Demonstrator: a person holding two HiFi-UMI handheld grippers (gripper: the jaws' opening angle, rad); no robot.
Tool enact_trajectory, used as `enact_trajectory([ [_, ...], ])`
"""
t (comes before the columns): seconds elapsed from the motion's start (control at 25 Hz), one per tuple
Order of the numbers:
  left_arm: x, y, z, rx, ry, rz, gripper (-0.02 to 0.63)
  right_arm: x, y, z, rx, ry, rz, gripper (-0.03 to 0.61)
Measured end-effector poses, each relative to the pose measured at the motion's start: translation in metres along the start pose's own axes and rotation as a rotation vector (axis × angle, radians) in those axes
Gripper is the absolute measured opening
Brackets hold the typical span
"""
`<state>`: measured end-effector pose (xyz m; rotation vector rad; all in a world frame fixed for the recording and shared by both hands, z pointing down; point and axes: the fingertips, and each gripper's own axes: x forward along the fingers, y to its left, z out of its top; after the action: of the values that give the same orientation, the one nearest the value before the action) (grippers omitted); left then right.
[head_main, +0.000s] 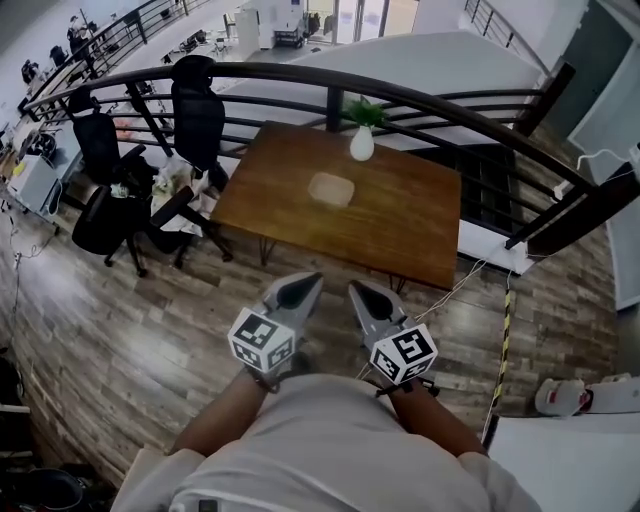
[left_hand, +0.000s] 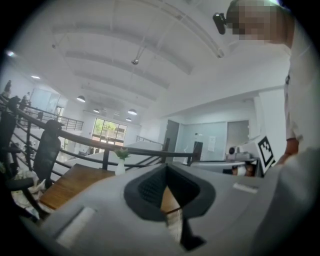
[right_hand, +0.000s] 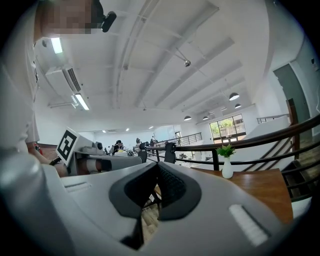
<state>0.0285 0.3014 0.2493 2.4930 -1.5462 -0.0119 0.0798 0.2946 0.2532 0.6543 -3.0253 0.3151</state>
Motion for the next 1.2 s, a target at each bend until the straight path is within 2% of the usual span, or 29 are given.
enact_trajectory([
  [0.24, -0.017, 0.053, 0.000, -0.014, 0.008, -0.010, 0.003, 0.054, 0.019, -0.004, 0.007, 0.005, -0.001, 0.005],
  [0.56, -0.014, 0.097, -0.005, -0.039, 0.022, 0.021, 0.003, 0.098, 0.004, -0.007, 0.002, 0.026, 0.023, 0.005],
  [0.92, 0.031, 0.144, 0.003, -0.045, 0.030, 0.065, 0.003, 0.147, -0.048, 0.000, 0.014, 0.040, 0.066, 0.005],
  [1.2, 0.103, 0.162, 0.016, -0.057, 0.019, 0.061, 0.003, 0.161, -0.123, 0.017, 0.019, 0.029, 0.069, 0.005],
])
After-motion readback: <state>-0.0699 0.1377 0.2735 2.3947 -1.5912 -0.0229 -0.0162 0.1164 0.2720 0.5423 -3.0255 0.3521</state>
